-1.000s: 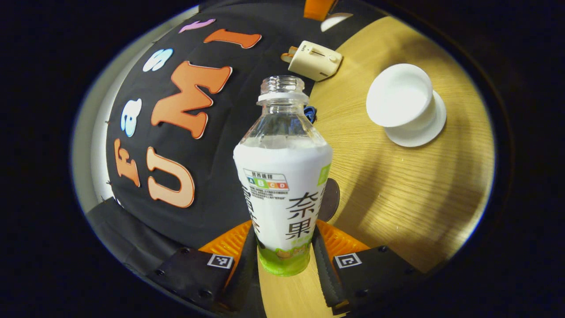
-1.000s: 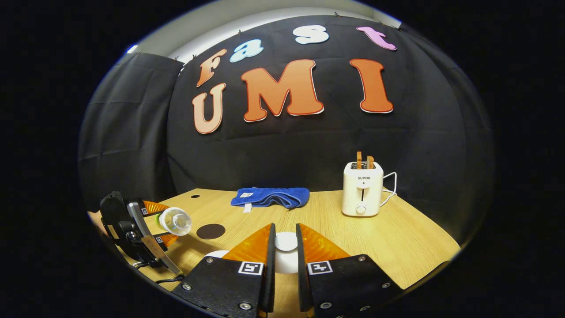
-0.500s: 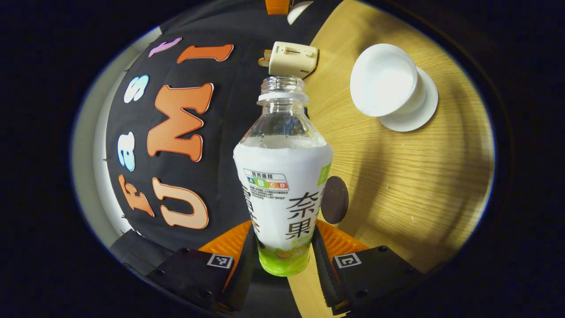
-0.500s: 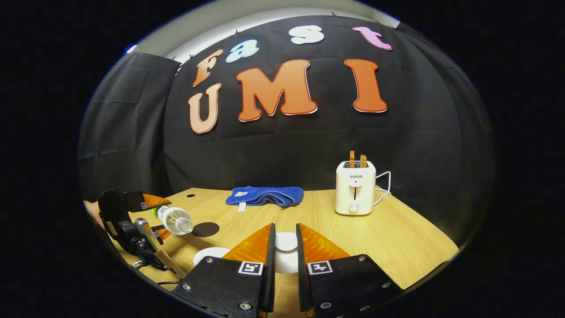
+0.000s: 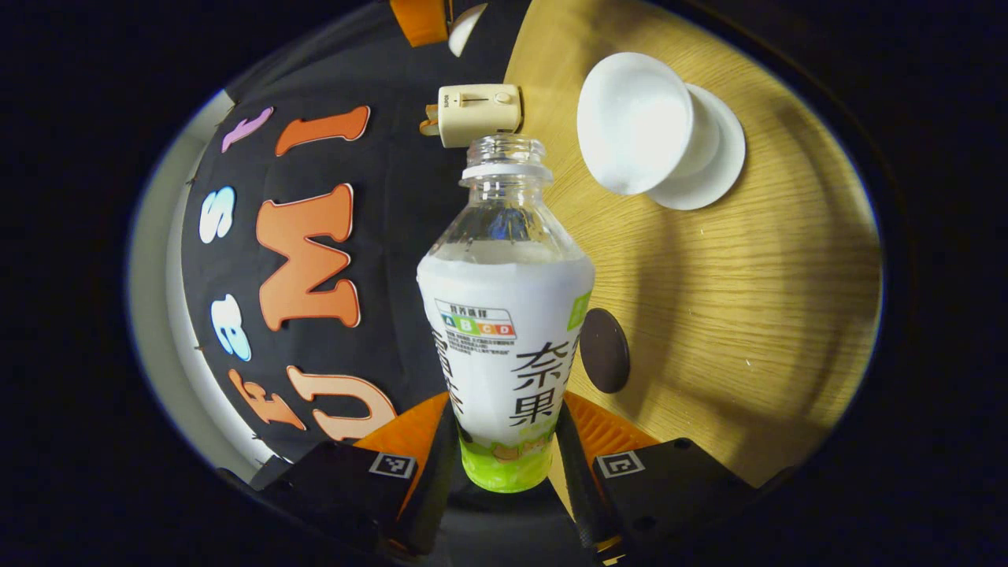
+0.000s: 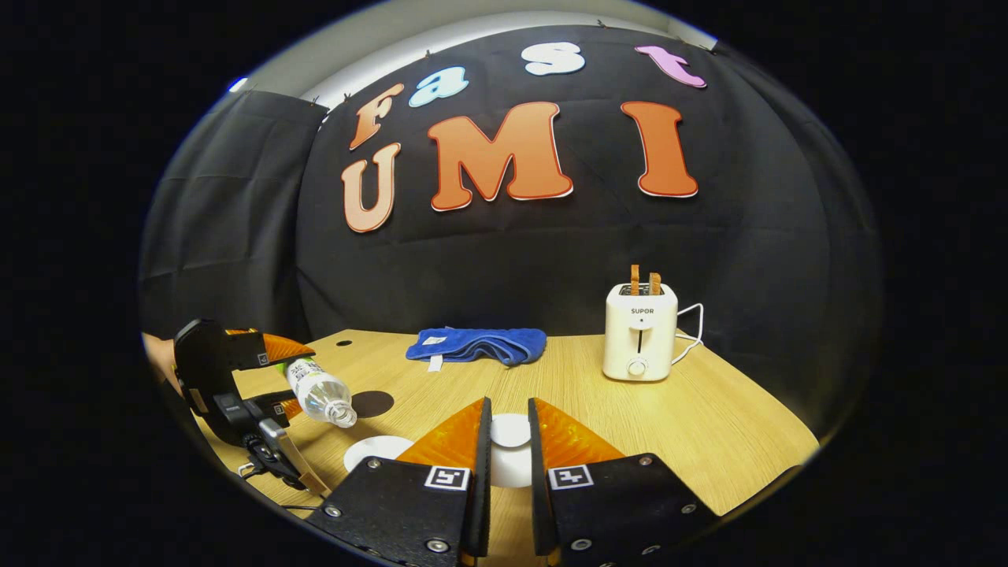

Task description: Open the teacup lid with one hand, grasp the water bottle and pour water into the teacup with the other hand; after pouring, place the water bottle on the coaster and then close the teacup lid.

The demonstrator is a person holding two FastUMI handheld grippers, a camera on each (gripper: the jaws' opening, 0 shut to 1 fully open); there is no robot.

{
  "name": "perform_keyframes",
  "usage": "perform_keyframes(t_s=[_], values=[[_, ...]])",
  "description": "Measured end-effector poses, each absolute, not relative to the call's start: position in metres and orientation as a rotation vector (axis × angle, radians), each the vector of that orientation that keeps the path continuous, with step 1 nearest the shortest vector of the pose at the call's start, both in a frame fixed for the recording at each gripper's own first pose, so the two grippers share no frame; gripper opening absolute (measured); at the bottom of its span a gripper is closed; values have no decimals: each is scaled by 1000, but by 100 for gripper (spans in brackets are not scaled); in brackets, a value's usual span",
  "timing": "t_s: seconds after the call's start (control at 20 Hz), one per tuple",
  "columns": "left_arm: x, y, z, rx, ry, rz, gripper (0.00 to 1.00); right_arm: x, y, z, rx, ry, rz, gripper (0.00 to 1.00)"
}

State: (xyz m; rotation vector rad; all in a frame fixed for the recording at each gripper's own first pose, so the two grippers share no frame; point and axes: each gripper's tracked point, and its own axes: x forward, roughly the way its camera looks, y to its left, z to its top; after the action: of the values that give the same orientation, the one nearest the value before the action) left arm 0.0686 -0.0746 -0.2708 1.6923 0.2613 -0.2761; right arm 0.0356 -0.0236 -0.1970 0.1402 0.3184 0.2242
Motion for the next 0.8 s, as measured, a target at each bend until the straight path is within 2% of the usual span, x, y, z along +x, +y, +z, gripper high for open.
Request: perform_keyframes(t_s=[0.45,0.5,0.55,0.6,0.8], values=[[72,-79,-268,1771,242,-302,67,34,-28,-201,153,326,220,22],[71,-78,-267,1779,241,-304,67,33,-28,-202,150,328,221,17],[71,-80,-267,1787,241,-306,67,33,-28,-202,148,329,221,17],[71,-80,-267,1791,239,-307,67,34,-28,-203,147,329,220,22],[71,-79,-267,1809,238,-311,69,34,-24,-205,153,334,232,22]])
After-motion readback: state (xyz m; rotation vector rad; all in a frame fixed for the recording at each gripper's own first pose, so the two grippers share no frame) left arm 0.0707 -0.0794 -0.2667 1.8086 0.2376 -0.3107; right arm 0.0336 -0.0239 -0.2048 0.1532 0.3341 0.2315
